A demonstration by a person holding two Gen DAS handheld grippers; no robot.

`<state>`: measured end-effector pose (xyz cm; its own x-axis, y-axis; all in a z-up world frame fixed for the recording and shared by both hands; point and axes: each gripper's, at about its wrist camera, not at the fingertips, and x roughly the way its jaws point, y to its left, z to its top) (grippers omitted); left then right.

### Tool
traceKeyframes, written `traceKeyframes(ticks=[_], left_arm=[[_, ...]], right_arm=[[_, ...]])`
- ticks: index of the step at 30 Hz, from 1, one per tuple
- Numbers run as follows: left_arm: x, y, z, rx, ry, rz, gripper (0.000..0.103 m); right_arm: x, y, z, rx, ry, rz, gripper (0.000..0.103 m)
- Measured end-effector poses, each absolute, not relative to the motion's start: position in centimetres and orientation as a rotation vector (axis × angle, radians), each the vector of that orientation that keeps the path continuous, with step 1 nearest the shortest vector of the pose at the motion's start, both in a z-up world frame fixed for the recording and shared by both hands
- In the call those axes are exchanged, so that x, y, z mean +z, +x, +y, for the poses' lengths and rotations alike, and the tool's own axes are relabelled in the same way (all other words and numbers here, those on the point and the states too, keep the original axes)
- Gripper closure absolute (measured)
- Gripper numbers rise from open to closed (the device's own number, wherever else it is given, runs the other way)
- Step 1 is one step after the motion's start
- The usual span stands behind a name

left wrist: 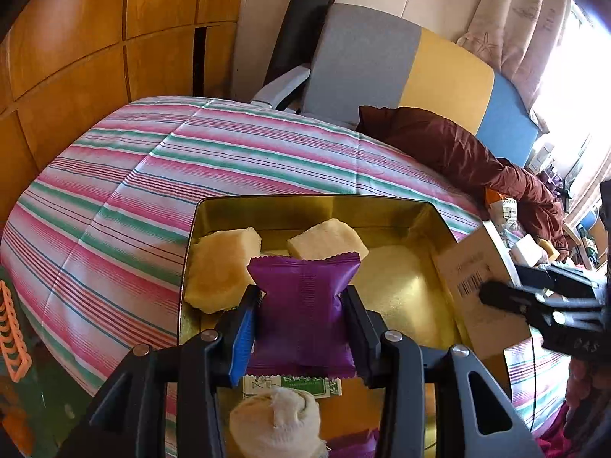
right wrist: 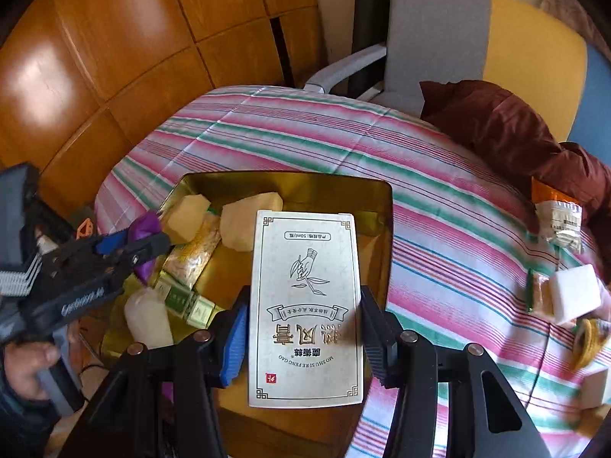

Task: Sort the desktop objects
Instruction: 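Open both tools to drop the packet and box into the tray, then withdraw both tools from the tray toward the remaining items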

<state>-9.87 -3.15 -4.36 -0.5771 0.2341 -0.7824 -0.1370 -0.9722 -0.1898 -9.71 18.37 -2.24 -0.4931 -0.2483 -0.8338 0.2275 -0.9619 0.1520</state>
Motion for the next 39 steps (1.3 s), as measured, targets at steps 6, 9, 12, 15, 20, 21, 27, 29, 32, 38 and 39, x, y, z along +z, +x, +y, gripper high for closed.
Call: traceKeyframes(ticks=[6,9,12,15,20,21,27,29,32,38,39], left_arm=[[-4.3,-10.0,-3.0,2.637,-1.298,-0.146,0.054],[-4.5,-10.1,-3.0,2.639,-1.299,-0.162,0.051],[-4.5,-10.1,-3.2,2.653,-1.294,-0.170,0.050],[-4.6,-10.2,-3.3,2.658,-1.301,-0.182,0.049],[-3.8,-9.5,-3.4,2.666,-1.271,-0.193,0.049],[-3.6,-9.2,-3.4,2.668,-1.262,-0.193,0.049],[-2.5,-8.0,-3.2,2.663,-1.221,-0.202,0.048],[-2.3,-7.6,-3.1,2.658,-1.213,-0.204,0.048],[-2.2,-7.1,-2.6,2.651,-1.207,-0.196,0.048],[-2.2,-6.0,-1.9,2.641,-1.207,-0.180,0.048],[-2.2,-5.8,-1.8,2.640,-1.207,-0.180,0.048]], right_arm=[[-2.6,-13.2,18.3,-2.551,1.440,-0.076,0.049],[-3.0,-14.5,18.2,-2.577,1.452,-0.113,0.049],[-3.3,-14.8,17.8,-2.570,1.458,-0.103,0.049],[-3.6,-14.5,17.2,-2.567,1.457,-0.074,0.049],[-3.3,-13.2,16.8,-2.564,1.434,-0.066,0.049],[-3.3,-12.9,16.9,-2.560,1.428,-0.073,0.048],[-3.0,-10.8,17.0,-2.566,1.403,-0.077,0.042],[-3.0,-10.1,17.1,-2.569,1.397,-0.084,0.040],[-3.0,-9.3,17.1,-2.571,1.392,-0.091,0.040],[-2.6,-7.6,17.1,-2.589,1.362,-0.081,0.039],[-2.6,-7.3,17.1,-2.592,1.356,-0.076,0.039]])
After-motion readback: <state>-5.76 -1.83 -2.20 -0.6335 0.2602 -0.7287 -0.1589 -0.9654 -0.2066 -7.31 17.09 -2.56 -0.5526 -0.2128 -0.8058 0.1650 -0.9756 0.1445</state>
